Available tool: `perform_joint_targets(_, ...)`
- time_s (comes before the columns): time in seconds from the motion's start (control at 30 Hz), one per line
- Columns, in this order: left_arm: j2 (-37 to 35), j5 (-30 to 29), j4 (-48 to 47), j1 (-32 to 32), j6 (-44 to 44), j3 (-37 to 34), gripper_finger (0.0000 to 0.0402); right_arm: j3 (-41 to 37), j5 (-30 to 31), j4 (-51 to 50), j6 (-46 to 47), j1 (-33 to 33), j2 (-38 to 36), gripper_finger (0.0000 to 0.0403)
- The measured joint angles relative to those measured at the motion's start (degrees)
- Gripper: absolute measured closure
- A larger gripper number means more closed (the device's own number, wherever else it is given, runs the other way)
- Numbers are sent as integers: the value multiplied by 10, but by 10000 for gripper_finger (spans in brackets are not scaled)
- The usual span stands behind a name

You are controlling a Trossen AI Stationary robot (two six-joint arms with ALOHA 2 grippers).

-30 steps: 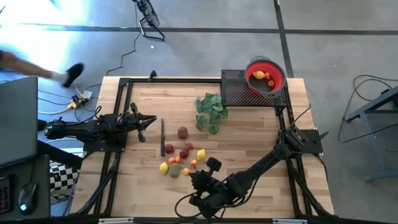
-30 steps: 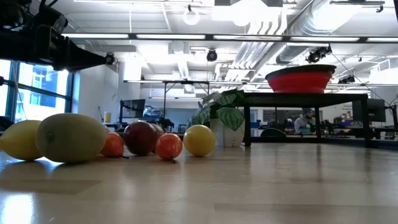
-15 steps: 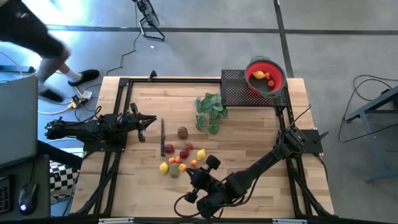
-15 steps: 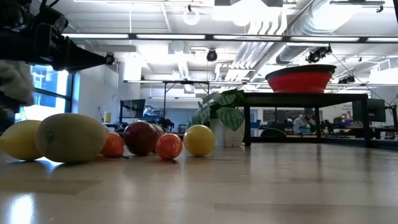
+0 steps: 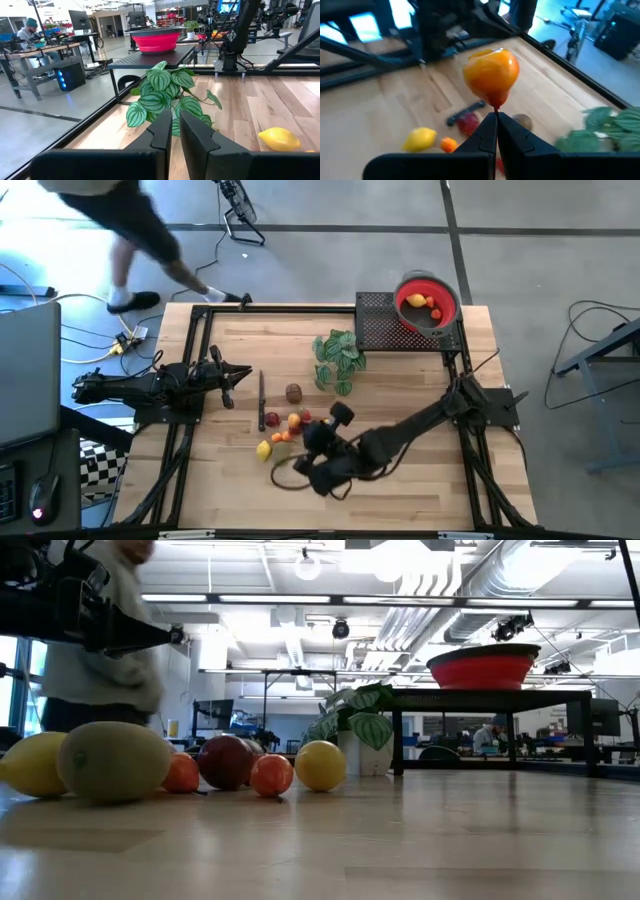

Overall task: Pick & Place Fruit
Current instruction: Put the orange pear into the red colander

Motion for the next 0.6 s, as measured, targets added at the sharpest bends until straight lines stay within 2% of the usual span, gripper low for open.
perform_joint_targets(0.33,0,0,0,0,0,0,368,0,-83,-149,-9,-70,-80,400)
perform_joint_targets(0.6,0,0,0,0,5,0,368,0,-138,-185,-77,-132,-125,400)
